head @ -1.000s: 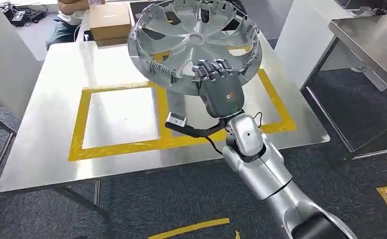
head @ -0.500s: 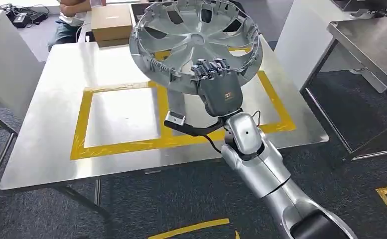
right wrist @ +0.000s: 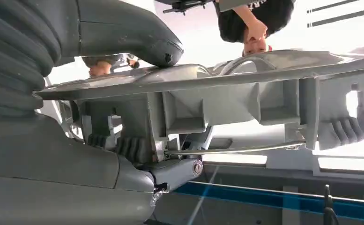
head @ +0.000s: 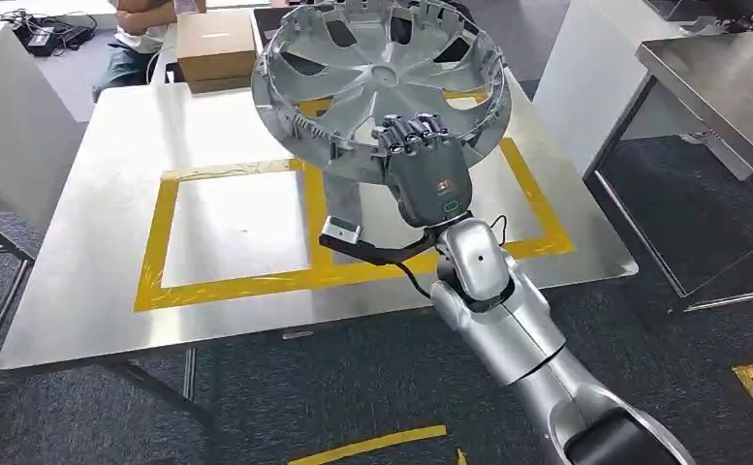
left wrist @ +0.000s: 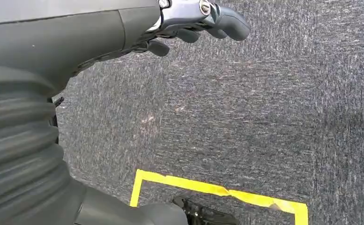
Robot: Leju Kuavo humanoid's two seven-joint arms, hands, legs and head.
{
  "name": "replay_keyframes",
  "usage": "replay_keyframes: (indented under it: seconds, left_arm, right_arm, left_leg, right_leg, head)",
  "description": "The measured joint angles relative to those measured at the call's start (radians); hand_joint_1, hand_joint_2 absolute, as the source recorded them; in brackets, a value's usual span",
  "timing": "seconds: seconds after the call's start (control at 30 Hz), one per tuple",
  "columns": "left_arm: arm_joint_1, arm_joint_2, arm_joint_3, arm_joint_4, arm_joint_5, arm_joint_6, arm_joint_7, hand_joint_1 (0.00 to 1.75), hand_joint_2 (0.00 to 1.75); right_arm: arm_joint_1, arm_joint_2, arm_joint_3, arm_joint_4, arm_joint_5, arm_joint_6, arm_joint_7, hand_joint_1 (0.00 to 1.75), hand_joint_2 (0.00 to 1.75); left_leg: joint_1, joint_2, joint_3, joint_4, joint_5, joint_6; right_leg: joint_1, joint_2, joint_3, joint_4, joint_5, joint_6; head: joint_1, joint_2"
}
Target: Take the parts from the cabinet and place them on the table.
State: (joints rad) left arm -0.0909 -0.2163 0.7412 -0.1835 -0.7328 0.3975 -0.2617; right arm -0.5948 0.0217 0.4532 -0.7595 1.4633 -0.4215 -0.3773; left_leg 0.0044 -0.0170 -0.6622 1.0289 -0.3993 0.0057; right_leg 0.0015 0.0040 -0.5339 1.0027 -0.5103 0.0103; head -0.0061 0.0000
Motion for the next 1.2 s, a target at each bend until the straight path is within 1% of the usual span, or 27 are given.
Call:
replay_keyframes:
  seconds: [0.13,0.17,0.2,0.23,0.3,0.33,0.37,0.5,0.77,0.93,1.2]
  left_arm:
    - [0.0,0.0,0.0,0.0,-0.006,0.0,0.002,0.0,1.75]
    - [0.001,-0.001,-0.004,0.0,-0.025,0.002,0.009,0.0,1.75]
    - [0.001,-0.002,-0.014,0.0,-0.05,0.005,0.017,0.0,1.75]
    - [0.0,-0.005,-0.024,0.0,-0.063,0.006,0.018,0.0,1.75]
    - [0.002,-0.01,-0.035,0.0,-0.072,0.008,0.021,0.0,1.75]
    - [0.006,-0.011,-0.037,0.0,-0.073,0.008,0.024,0.0,1.75]
    - [0.007,-0.012,-0.041,0.0,-0.073,0.008,0.024,0.0,1.75]
    - [0.007,-0.014,-0.053,0.0,-0.074,0.008,0.025,0.0,1.75]
    - [0.008,-0.014,-0.057,0.001,-0.073,0.012,0.027,0.0,1.75]
    - [0.012,-0.022,-0.057,0.001,-0.067,0.045,0.033,0.0,1.75]
    - [0.015,-0.031,-0.057,0.002,-0.063,0.047,0.028,0.0,1.75]
  right_arm:
    - [0.0,0.0,0.0,0.004,-0.01,0.008,0.009,1.75,1.75]
    - [-0.01,0.0,0.0,0.035,-0.037,0.032,0.032,1.75,1.75]
    - [-0.025,0.01,-0.004,0.105,-0.074,0.058,0.066,1.75,1.75]
    - [-0.033,0.015,-0.013,0.16,-0.097,0.066,0.083,1.75,1.75]
    - [-0.026,0.014,-0.026,0.232,-0.109,0.063,0.089,1.75,1.75]
    - [-0.023,0.018,-0.029,0.263,-0.114,0.063,0.089,1.75,1.75]
    - [-0.018,0.019,-0.03,0.284,-0.116,0.063,0.089,1.75,1.75]
    - [-0.014,0.024,-0.032,0.359,-0.118,0.065,0.09,1.75,1.75]
    - [-0.019,0.029,-0.033,0.411,-0.116,0.064,0.09,1.75,1.75]
    - [-0.021,0.032,-0.033,0.432,-0.112,0.049,0.084,1.75,1.75]
    - [-0.038,0.04,-0.033,0.452,-0.101,0.047,0.08,1.75,1.75]
  left_leg:
    - [0.0,0.0,0.0,0.0,0.0,0.0]
    - [0.0,0.001,0.001,0.0,0.0,0.0]
    - [0.0,0.002,0.003,0.0,-0.001,0.0]
    - [0.0,0.001,0.005,0.0,-0.001,0.0]
    - [0.0,-0.001,0.004,0.0,-0.001,0.0]
    - [0.0,0.0,0.003,0.0,-0.001,0.0]
    - [0.0,0.0,0.002,0.0,0.0,0.0]
    - [0.0,0.0,0.001,0.0,0.0,0.0]
    - [0.0,0.0,0.001,-0.001,0.0,-0.001]
    - [0.0,0.0,0.001,-0.002,0.0,-0.001]
    - [0.0,0.0,0.001,-0.002,0.0,-0.001]
  right_leg:
    - [0.0,0.0,-0.001,0.0,0.0,0.0]
    - [0.0,0.001,-0.001,0.0,0.0,0.0]
    - [0.0,0.001,0.001,-0.001,-0.001,-0.001]
    - [0.0,0.0,0.002,-0.001,-0.002,-0.002]
    - [0.0,-0.003,0.003,-0.001,-0.004,-0.001]
    - [0.0,-0.003,0.003,0.0,-0.002,-0.001]
    - [0.0,-0.002,0.002,0.0,0.0,0.001]
    - [0.0,-0.002,0.001,0.0,0.0,0.001]
    - [0.0,-0.001,0.0,0.0,-0.001,0.0]
    - [0.0,-0.001,0.0,0.0,-0.001,0.0]
    - [0.0,-0.001,0.0,0.0,-0.001,0.0]
  head:
    - [0.0,0.0]
    - [0.0,0.0]
    - [0.0,0.0]
    - [0.0,0.0]
    - [0.003,0.0]
    - [0.002,0.0]
    - [0.003,0.0]
    - [0.003,0.0]
    - [0.003,0.0]
    - [0.003,0.0]
    - [0.003,0.0]
